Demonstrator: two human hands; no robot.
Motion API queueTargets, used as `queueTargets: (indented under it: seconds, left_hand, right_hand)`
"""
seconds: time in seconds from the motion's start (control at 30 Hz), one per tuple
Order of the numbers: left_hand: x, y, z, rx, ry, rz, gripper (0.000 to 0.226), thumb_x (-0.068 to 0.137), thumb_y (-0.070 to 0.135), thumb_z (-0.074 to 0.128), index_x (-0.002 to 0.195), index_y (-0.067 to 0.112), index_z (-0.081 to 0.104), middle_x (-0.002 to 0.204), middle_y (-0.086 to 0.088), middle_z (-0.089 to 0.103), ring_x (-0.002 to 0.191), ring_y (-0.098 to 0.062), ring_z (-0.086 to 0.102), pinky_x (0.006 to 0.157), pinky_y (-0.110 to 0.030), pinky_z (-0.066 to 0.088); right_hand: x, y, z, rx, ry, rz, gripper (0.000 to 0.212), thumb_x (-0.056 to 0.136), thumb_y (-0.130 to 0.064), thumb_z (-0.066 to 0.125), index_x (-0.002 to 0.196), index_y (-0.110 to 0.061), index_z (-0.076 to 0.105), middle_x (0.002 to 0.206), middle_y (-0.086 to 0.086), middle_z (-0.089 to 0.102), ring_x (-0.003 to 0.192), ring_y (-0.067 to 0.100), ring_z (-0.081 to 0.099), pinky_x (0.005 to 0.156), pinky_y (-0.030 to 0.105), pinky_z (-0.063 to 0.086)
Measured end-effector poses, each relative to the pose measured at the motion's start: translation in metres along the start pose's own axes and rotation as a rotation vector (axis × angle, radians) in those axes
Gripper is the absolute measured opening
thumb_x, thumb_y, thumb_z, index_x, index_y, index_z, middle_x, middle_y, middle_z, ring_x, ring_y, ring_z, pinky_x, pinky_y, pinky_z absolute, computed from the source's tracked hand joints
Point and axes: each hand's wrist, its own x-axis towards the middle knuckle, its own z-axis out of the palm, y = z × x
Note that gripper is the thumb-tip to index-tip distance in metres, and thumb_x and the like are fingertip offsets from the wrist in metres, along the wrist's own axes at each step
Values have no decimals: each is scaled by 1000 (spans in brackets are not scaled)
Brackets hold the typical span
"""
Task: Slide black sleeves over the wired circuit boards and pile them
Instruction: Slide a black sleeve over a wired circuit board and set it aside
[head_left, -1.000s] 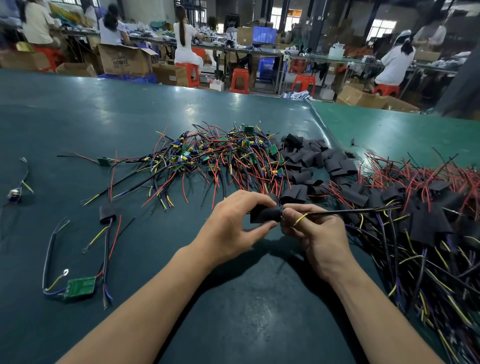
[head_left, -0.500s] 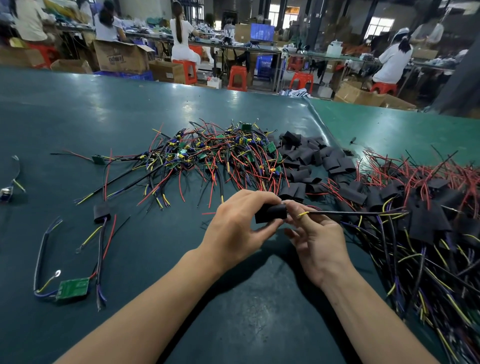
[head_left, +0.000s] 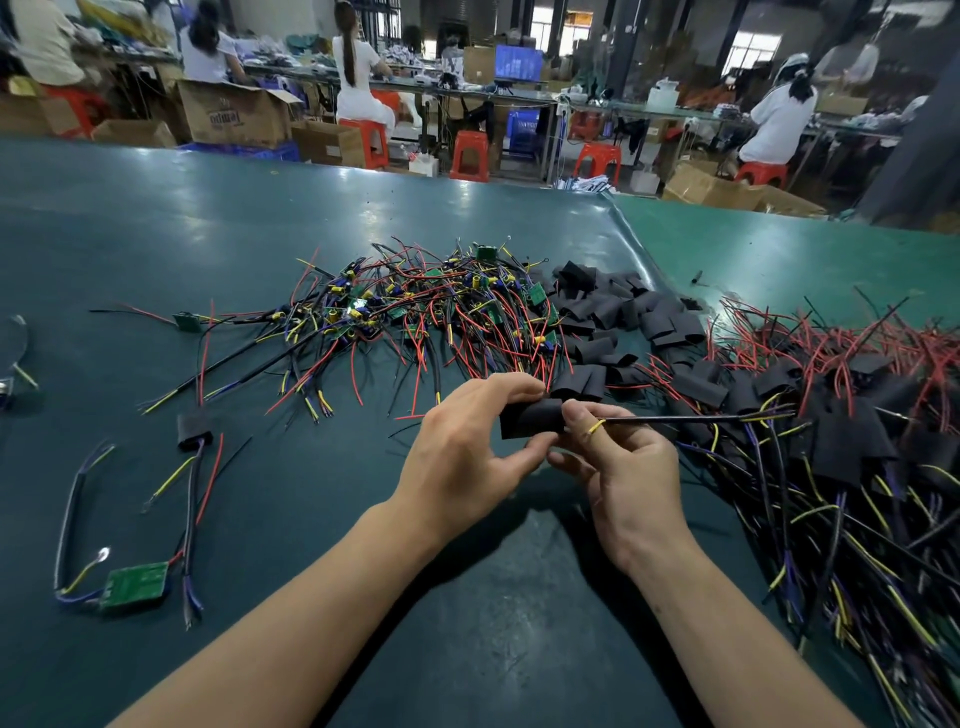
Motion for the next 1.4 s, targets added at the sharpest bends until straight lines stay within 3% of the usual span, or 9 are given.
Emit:
queueTargets:
  seconds: [0.2,0.33,0.53,0.7,0.8,1.0,1.17,1.3,1.4]
  left_hand:
    - [-1,2,-1,-26,-3,16,41,77,14,84,114,8,65,107,-1,72,102,-12,68,90,-34,55]
    - [0,-1,-4,-25,-4,52,39,76,10,83,111,3,68,107,-4,71,100,-16,67,89,-34,54]
    - [3,-7,-4,-14,-48,170,37,79,6,80,113,1,66,120,-8,67,118,-21,60,102,-39,48]
    - [1,-16,-7,73,127,67,28,82,8,75,109,5,67,110,-1,67,104,-19,61,95,-28,46]
    - [0,-18,-7,108,97,-16,23,84,11,70,107,8,67,105,3,67,99,-14,58,91,-20,42]
    - [-5,-29,-10,229,-112,-267,17,86,20,73,101,13,70,104,4,68,107,-21,55,97,-42,44]
    - [0,-45,-22,534,-53,-376,22,86,29,71,105,17,71,111,-1,67,112,-29,54,88,-40,39]
    - [2,-72,-39,713,-110,-729,40,94,42,57,124,16,63,127,-9,58,120,-32,44,98,-43,36]
    - [2,-77,-36,693,-151,-715,38,94,49,56,113,20,71,121,-7,59,115,-30,46,95,-42,36]
  right_hand:
    - [1,1,-3,21,-51,28,7,73,-20,74,71,-13,74,78,8,73,66,17,70,56,25,56]
    - [2,2,-2,25,-156,10,26,71,-20,74,93,-12,65,78,8,72,66,18,69,60,31,57]
    - [-2,-2,-4,-458,-148,-194,21,86,-29,69,80,-9,69,52,4,55,44,13,49,44,24,40]
    - [14,-34,-15,117,274,-226,12,97,-12,59,85,-11,60,88,10,75,75,21,73,56,24,57]
    - [24,-42,-30,376,320,-152,7,99,-8,55,101,-2,59,116,16,69,86,27,74,64,25,59]
    - [25,-13,-24,-61,257,-84,14,95,-1,58,107,-9,62,102,12,65,75,20,66,49,24,55]
    - [22,1,-24,-437,152,-217,20,96,-5,56,96,-23,65,83,-3,70,63,8,63,44,23,49]
    - [21,3,-23,-559,88,-241,21,97,-7,56,93,-25,65,74,-8,71,59,3,62,44,22,47]
    - [21,3,-23,-566,77,-237,20,97,-7,55,93,-24,65,74,-11,71,57,2,61,44,20,46]
